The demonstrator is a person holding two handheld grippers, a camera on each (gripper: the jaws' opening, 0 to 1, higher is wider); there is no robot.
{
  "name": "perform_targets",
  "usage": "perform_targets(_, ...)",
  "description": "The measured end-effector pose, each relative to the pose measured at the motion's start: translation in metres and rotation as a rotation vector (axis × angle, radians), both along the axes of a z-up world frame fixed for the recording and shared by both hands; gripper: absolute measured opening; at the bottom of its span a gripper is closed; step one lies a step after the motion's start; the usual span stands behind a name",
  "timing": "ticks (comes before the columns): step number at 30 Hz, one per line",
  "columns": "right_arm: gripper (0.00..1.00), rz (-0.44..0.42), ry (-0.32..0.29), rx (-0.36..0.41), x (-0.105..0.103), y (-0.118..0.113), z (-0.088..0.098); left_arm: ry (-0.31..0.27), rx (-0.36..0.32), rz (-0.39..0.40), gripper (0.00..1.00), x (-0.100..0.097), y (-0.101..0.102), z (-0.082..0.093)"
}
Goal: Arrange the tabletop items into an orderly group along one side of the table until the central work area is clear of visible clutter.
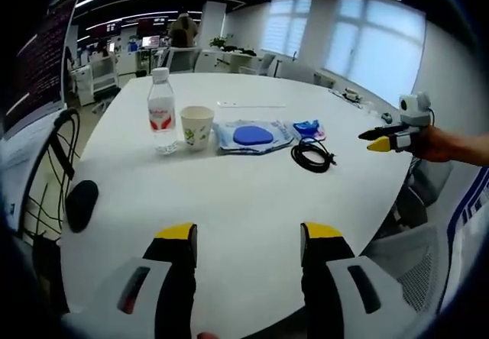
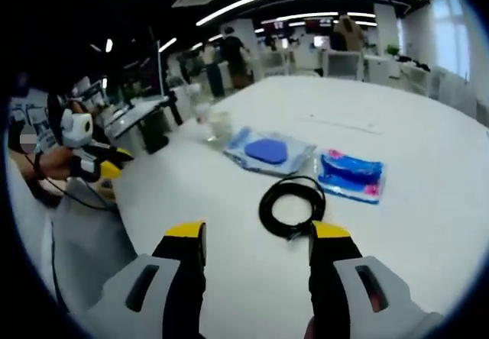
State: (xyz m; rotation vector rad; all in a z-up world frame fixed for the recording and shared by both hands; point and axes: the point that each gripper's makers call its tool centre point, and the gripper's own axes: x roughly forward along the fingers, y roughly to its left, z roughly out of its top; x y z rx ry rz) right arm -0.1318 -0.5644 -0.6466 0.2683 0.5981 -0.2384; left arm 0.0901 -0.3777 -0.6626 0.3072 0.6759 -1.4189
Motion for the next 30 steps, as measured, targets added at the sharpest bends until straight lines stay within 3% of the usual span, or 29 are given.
perform_targets(11,0.7,-0.005,-0.022,0.032,-0.008,0.041,0.002,-0.007,-0.015,-0.007,0.55,0.003,0.008,0.006)
perform_targets(30,0.7,-0.039,-0.042,0.056,-0.012,0.043,0.001,0.008,-0.021,-0.02,0.55,-0.004,0.011,0.004)
